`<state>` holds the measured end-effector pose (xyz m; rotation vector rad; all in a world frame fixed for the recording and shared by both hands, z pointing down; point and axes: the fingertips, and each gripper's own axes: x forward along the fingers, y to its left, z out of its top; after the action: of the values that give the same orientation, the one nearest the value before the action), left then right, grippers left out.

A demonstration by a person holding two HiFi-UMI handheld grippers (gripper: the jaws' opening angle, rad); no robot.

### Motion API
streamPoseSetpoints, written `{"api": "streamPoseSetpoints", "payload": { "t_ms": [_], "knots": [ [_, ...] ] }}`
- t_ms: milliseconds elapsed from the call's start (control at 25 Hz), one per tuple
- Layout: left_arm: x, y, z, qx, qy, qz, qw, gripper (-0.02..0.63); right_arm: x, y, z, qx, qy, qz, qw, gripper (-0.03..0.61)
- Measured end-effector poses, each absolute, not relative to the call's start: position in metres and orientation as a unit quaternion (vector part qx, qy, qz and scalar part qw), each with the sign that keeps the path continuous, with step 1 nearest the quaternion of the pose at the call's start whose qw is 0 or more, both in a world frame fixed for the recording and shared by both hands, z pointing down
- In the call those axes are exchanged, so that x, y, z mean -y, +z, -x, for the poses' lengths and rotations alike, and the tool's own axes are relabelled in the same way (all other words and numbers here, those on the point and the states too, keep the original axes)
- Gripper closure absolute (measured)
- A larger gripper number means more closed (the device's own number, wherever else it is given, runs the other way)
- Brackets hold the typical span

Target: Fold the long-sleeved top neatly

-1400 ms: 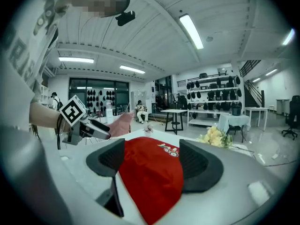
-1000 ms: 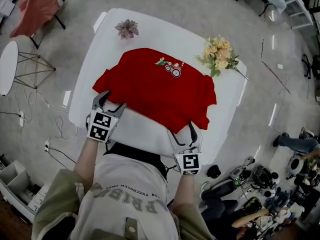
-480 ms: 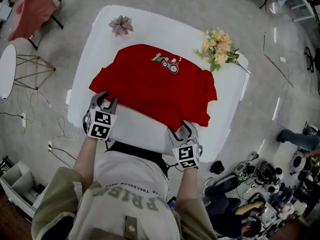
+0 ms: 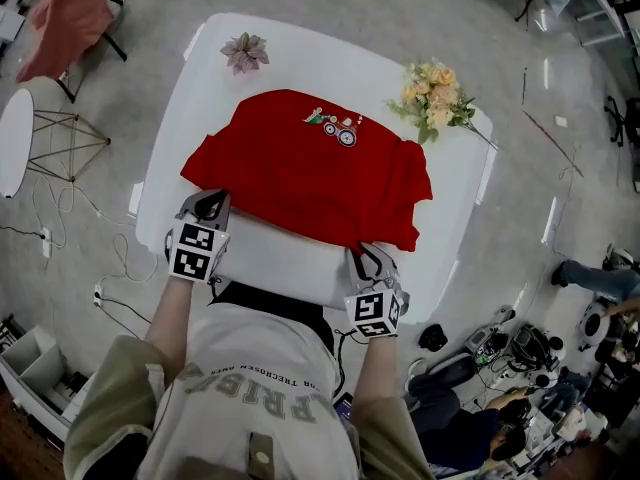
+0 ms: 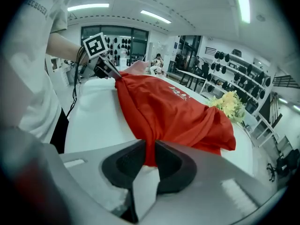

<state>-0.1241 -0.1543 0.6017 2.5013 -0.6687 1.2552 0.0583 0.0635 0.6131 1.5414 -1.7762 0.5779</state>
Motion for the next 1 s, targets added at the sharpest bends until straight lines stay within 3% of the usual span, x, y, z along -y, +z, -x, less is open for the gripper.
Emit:
{"api": "streamPoseSetpoints", "payload": {
  "t_ms": [320, 680, 1000],
  "knots": [
    [0.189, 0.545, 0.098, 0.228, 0.366, -0.896, 0.111, 0.598, -0.030, 0.544, -0.088, 0.707, 0.215, -0.628, 0.243, 0.541],
    [0.156, 0.482, 0.116, 0.214, 0.310, -0.923, 0.082, 0.598, -0.053, 0.507, -0.073, 0.716, 0.182, -0.635, 0.227, 0.546],
    [0.066, 0.498, 0.183, 0.218, 0.341, -0.911, 0.080, 0.599, -0.122, 0.507, -0.025, 0.722, 0.171, -0.633, 0.220, 0.546]
  ]
}}
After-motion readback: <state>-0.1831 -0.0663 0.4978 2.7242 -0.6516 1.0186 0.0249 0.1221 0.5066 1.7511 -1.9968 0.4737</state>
